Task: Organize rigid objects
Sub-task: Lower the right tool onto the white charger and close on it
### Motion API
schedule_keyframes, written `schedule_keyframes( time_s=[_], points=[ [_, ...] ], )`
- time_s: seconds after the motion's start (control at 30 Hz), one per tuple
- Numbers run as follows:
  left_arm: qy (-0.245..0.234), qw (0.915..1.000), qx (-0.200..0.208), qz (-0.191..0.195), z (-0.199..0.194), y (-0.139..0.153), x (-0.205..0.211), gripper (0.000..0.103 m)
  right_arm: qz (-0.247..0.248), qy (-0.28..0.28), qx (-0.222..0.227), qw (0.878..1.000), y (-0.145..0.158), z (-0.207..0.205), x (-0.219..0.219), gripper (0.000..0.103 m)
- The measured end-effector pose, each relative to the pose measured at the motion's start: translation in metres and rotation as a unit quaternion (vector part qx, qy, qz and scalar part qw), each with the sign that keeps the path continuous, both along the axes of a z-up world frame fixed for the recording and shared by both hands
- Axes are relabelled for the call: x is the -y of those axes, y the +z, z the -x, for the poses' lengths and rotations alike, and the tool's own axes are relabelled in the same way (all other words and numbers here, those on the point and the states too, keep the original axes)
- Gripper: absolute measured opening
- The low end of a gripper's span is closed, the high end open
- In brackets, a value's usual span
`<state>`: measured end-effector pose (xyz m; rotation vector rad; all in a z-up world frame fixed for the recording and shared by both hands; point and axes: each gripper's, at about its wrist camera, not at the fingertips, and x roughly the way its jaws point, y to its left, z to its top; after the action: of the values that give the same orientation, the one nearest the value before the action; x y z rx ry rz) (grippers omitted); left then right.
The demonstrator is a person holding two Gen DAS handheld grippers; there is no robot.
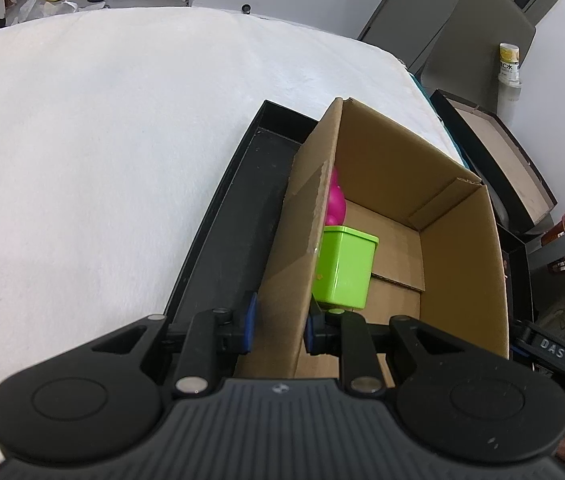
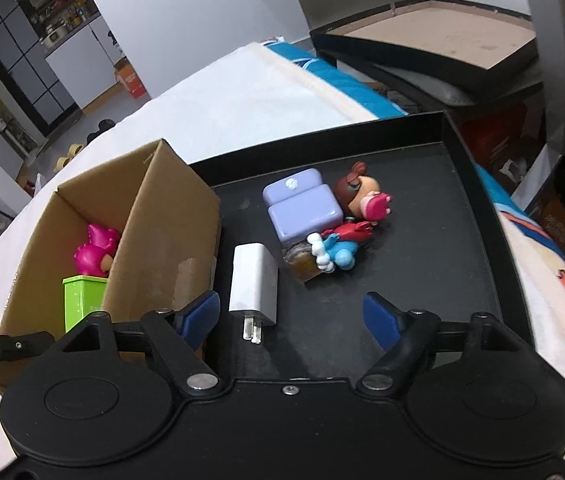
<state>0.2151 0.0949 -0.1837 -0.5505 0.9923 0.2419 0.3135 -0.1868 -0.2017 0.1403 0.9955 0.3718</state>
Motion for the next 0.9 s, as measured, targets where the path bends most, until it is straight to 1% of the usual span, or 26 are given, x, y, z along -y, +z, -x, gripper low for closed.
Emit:
schedule_keyframes(
  time_s=[0.1, 0.13, 0.23, 0.43, 0.5, 0.57, 0.63, 0.7, 0.77, 0.9],
  points=[
    [-0.001, 1.0, -0.001, -0.001, 0.0, 0.0, 0.0, 0.022, -0.004, 0.004, -0.007, 1.0, -0.005, -0.004, -0.004, 0.075],
    [-0.001, 1.0, -0.001, -0.001, 0.0, -0.001, 0.0, 0.022, -0.006, 0.004, -0.011, 1.0, -0.007, -0.005, -0.005, 0.072],
    [0.001, 1.0, -0.003, 0.0, 0.001, -0.002, 0.0, 0.022, -0.01, 0.008, -0.015, 1.0, -0.012, -0.007, -0.007, 0.067],
    [0.0, 1.0, -0.003, -0.001, -0.001, -0.001, 0.001, 0.022, -0.017, 0.004, -0.029, 0.999, -0.018, -0.01, -0.003, 0.064],
    [0.001, 1.0, -0.003, -0.001, -0.001, -0.002, 0.0, 0.022, -0.017, 0.006, -0.03, 0.999, -0.019, -0.01, -0.002, 0.062],
    [0.001, 1.0, -0.003, 0.0, -0.001, -0.002, 0.0, 0.022, -0.011, 0.012, -0.022, 1.0, -0.019, -0.009, -0.003, 0.053],
    [-0.003, 1.0, -0.002, -0.003, -0.001, -0.001, 0.001, 0.022, -0.018, 0.022, -0.025, 0.999, -0.02, -0.009, -0.008, 0.022],
    [-0.004, 1.0, -0.002, -0.006, -0.001, -0.001, 0.001, 0.022, -0.025, 0.023, -0.036, 0.999, -0.02, -0.007, -0.007, 0.021],
    [-0.005, 1.0, -0.001, -0.005, -0.001, -0.001, 0.002, 0.022, -0.014, 0.029, -0.033, 0.999, -0.017, -0.001, -0.007, 0.021],
    [-0.007, 1.0, 0.0, -0.004, 0.0, -0.001, 0.002, 0.022, -0.008, 0.028, -0.029, 0.999, -0.011, 0.009, -0.006, 0.021]
  ],
)
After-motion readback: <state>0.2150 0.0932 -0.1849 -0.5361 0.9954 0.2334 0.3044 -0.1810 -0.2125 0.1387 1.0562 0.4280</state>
